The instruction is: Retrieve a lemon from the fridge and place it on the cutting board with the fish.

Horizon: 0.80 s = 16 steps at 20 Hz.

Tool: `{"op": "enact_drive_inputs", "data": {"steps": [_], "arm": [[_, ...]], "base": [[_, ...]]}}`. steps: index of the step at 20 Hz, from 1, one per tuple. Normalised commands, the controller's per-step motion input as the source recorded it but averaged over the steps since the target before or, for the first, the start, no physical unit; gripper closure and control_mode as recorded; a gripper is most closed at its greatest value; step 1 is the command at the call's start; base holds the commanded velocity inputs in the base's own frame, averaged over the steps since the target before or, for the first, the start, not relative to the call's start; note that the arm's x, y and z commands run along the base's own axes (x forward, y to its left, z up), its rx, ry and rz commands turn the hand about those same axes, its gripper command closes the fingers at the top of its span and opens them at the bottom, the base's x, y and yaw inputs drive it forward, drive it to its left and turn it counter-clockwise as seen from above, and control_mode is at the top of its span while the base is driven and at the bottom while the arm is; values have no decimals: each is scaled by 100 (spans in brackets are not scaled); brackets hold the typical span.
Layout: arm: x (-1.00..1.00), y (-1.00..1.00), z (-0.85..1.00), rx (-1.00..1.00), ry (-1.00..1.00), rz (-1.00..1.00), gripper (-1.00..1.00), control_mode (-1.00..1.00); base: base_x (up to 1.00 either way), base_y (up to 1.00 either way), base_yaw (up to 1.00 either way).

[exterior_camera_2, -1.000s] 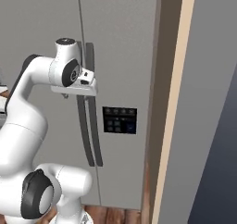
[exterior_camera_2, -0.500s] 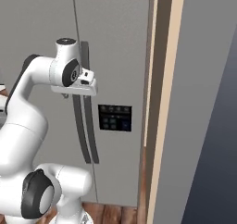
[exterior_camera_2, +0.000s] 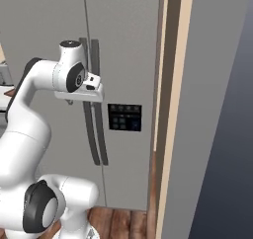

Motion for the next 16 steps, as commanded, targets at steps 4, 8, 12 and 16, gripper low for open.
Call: {"op": "enact_drive_inputs", "data": {"steps": [4,8,12,16], "arm": [[0,0,0,0,0,0,-100,100],[0,0,0,0,0,0,-100,100],[0,0,0,0,0,0,-100,100],[0,0,0,0,0,0,-100,100]], "base": [[-40,0,0],[-5,7,0],[0,21,0],[0,19,0]]}}
